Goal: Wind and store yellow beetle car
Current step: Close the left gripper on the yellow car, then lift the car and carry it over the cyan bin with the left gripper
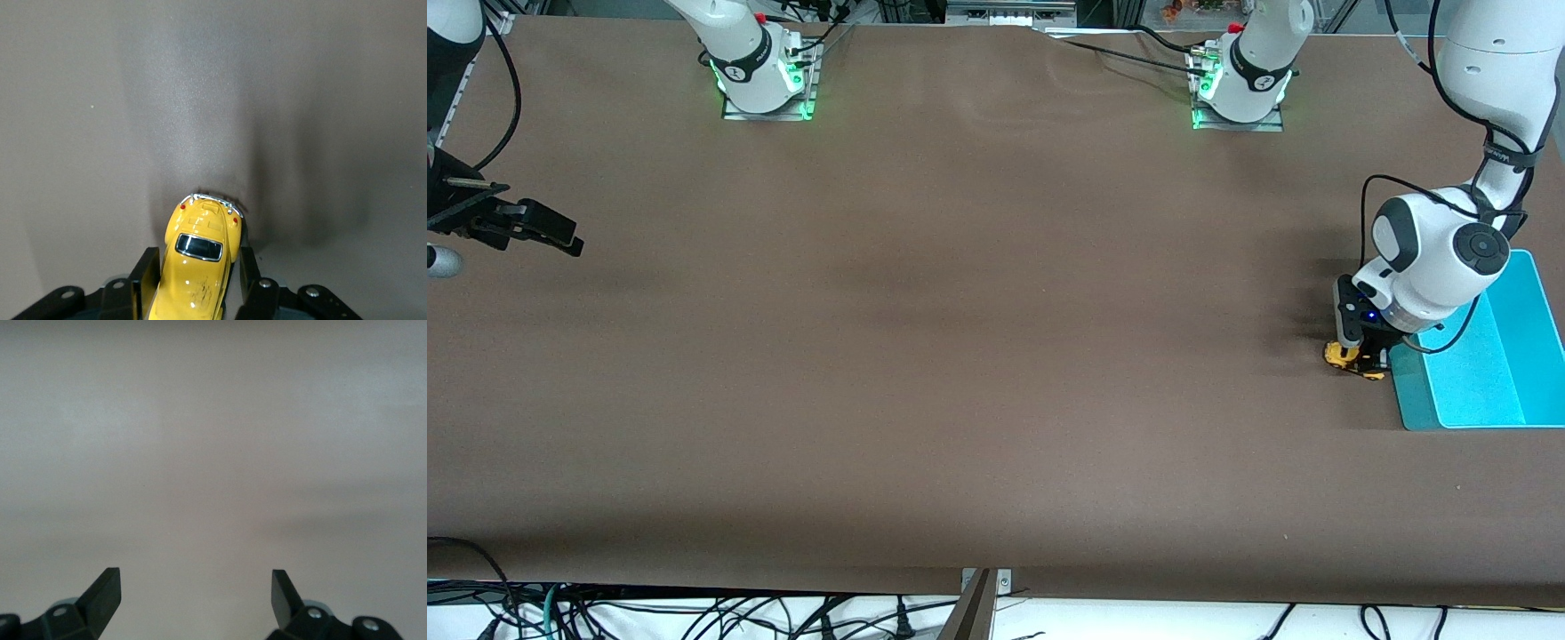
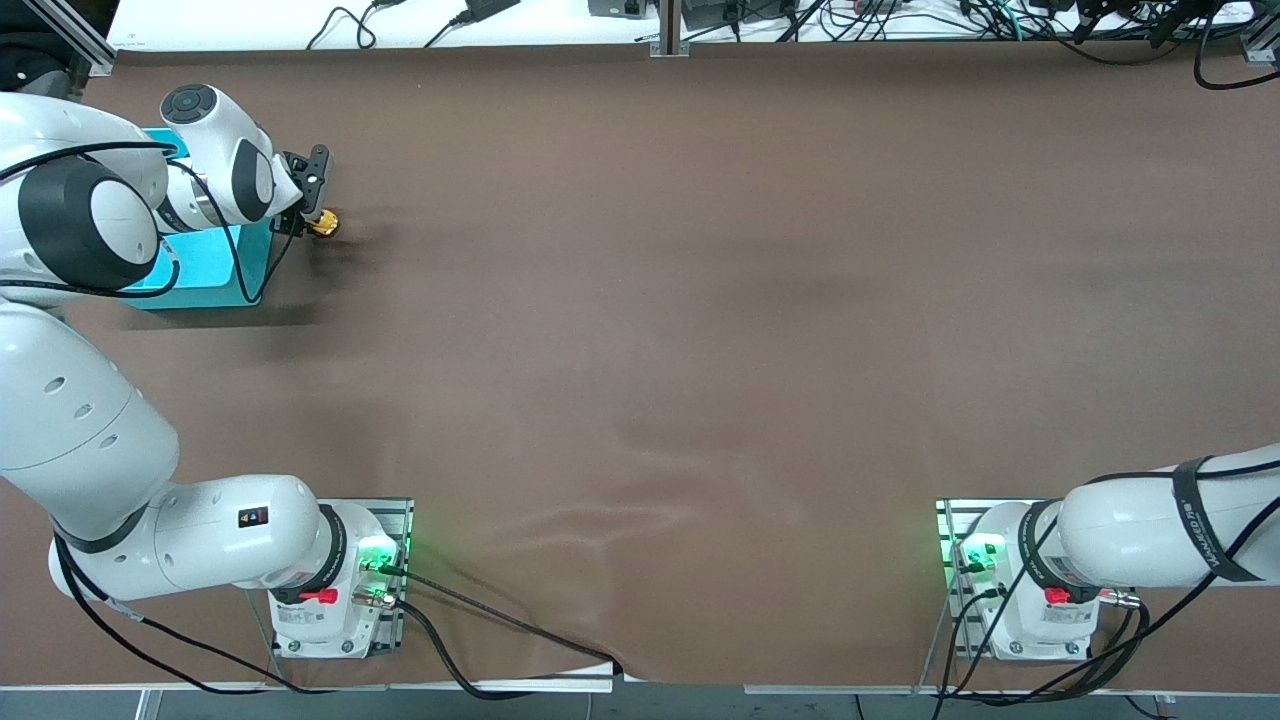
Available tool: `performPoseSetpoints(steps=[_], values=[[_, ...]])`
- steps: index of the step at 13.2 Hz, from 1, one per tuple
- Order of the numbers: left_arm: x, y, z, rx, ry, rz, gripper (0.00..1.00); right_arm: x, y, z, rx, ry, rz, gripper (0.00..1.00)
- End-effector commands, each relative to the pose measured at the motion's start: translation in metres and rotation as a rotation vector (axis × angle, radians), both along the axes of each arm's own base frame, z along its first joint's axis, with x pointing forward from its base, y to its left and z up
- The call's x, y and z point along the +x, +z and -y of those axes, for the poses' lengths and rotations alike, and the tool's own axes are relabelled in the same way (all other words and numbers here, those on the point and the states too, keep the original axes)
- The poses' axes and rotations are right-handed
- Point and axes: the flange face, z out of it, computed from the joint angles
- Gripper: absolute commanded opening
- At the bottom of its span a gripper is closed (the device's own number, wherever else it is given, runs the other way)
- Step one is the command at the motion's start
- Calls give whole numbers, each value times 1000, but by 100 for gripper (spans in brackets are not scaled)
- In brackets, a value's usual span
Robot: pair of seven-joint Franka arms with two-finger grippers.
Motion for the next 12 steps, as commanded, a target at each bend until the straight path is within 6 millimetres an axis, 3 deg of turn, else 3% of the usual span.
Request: performPoseSetpoints(steps=[1, 6, 12], values=[[-2, 1, -2, 8, -28, 3, 45, -6, 4, -2, 13, -4, 4, 100], [1, 9, -1, 9, -27, 11, 41, -7, 6, -2, 13, -7, 9, 100], [12, 61, 17, -30, -23, -58, 42, -7, 6, -2, 14, -7, 2, 100]])
